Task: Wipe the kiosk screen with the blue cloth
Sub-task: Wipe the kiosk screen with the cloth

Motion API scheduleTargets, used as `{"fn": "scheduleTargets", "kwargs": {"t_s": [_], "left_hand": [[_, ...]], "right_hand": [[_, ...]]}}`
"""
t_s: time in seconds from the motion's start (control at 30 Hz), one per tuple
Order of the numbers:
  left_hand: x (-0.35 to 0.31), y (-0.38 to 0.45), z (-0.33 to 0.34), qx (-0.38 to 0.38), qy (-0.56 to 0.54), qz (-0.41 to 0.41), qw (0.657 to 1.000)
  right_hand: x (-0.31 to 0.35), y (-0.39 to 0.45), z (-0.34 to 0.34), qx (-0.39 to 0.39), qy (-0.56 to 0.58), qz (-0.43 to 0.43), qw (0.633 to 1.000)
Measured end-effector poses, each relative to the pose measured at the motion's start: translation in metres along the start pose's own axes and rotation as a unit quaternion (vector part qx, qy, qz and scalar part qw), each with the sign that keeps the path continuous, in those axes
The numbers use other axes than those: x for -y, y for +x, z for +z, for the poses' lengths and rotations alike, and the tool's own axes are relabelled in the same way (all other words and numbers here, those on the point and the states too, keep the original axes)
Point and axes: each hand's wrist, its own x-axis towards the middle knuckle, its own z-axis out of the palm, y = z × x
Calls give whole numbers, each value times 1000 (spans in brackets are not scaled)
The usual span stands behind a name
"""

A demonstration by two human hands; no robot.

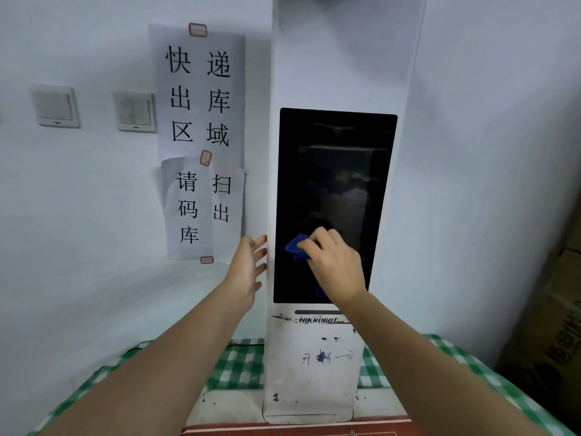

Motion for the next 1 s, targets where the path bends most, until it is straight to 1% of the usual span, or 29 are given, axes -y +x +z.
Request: {"fn": "scheduleTargets", "kwargs": {"t_s": [0.1,0.17,0.23,0.33,0.4,0.5,0.6,0.63,0.7,0.77,0.83,0.9,0.93,1.0], "left_hand": [[1,0,0,-3,2,2,1000],[0,-1,0,2,5,0,1000],[0,-2,-1,7,7,-2,1000],[-1,-3,0,8,5,-3,1000],[-2,-4,1,3,1,-1,1000],[-2,-3,3,-5,2,1,1000],[-2,-3,2,-6,3,-2,1000],[-2,-3,2,-4,3,-3,1000],[-2,-4,2,1,2,-6,1000],[-2,-5,2,5,4,-8,1000],[-2,-6,3,3,1,-7,1000],[-2,-6,4,-1,-5,-6,1000],[-3,-7,5,-3,-8,-7,1000],[-3,-7,7,-9,-10,-6,1000]], "right_hand": [[-11,-12,2,26,-25,-81,996],[-23,-16,-2,24,-39,-93,995],[-31,-14,-7,13,-36,-66,997],[-26,-2,-12,-20,-4,18,1000],[-16,4,-10,-28,3,38,999],[-10,0,-2,-10,-16,-7,1000],[-25,-14,-3,24,-44,-80,996],[-32,-18,-5,31,-48,-90,994],[-44,-19,-11,27,-48,-72,996],[-48,-14,-17,2,-37,-21,999],[-41,-7,-18,-25,-14,37,999],[-29,-4,-13,-39,5,69,997],[-24,-4,-9,-36,5,65,997],[-21,-10,-4,-16,-17,16,1000]]}}
